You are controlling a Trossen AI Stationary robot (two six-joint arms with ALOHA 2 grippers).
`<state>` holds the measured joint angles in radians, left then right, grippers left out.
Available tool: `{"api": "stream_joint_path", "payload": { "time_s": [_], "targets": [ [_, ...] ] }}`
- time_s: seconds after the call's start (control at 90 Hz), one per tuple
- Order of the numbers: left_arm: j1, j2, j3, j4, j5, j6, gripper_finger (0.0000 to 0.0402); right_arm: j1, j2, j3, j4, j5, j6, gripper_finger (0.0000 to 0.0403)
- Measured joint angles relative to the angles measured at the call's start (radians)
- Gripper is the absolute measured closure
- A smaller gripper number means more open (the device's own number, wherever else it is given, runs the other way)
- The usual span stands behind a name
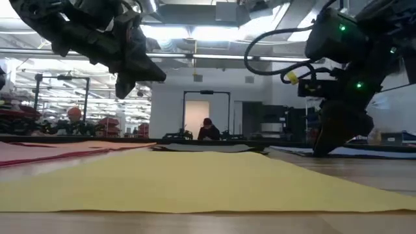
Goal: Organize paper
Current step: Move the blue color paper to the bottom right of the table
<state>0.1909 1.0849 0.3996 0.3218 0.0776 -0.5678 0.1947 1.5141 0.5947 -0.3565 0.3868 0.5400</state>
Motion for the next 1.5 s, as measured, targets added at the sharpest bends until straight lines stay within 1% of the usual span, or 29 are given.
{"api": "stream_joint_path", "payload": {
  "time_s": [0.111, 0.389, 0.467, 0.6, 0.733, 0.856, 1.0, 1.244, 1.389, 1.5],
  "targets": [
    [0.0, 0.0, 0.0, 0.0, 0.0, 0.0, 0.0402, 0.0, 0.001, 0.005, -0.002, -0.012, -0.001, 0.0259],
    [0.0, 0.0, 0.0, 0.0, 0.0, -0.005, 0.0402, 0.001, 0.002, 0.015, -0.006, -0.06, -0.003, 0.0375],
    [0.0, 0.0, 0.0, 0.0, 0.0, -0.006, 0.0402, 0.001, 0.002, 0.016, -0.006, -0.071, -0.003, 0.0396],
    [0.0, 0.0, 0.0, 0.0, 0.0, -0.008, 0.0402, 0.001, 0.003, 0.038, -0.033, -0.096, -0.008, 0.0394],
    [0.0, 0.0, 0.0, 0.0, 0.0, -0.008, 0.0402, 0.002, 0.005, 0.099, -0.109, -0.135, -0.025, 0.04],
    [0.0, 0.0, 0.0, 0.0, 0.0, -0.008, 0.0402, 0.002, 0.005, 0.153, -0.183, -0.22, -0.028, 0.0401],
    [0.0, 0.0, 0.0, 0.0, 0.0, -0.008, 0.0402, 0.002, 0.005, 0.206, -0.216, -0.348, 0.01, 0.0402],
    [0.0, 0.0, 0.0, 0.0, 0.0, -0.03, 0.0402, 0.018, 0.004, 0.307, -0.246, -0.639, 0.2, 0.0402],
    [0.0, 0.0, 0.0, 0.001, 0.0, -0.034, 0.0402, 0.079, 0.003, 0.339, -0.226, -0.76, 0.349, 0.0402],
    [0.0, 0.0, 0.0, 0.002, 0.02, -0.035, 0.0402, 0.145, 0.003, 0.339, -0.164, -0.812, 0.507, 0.0402]
  ]
}}
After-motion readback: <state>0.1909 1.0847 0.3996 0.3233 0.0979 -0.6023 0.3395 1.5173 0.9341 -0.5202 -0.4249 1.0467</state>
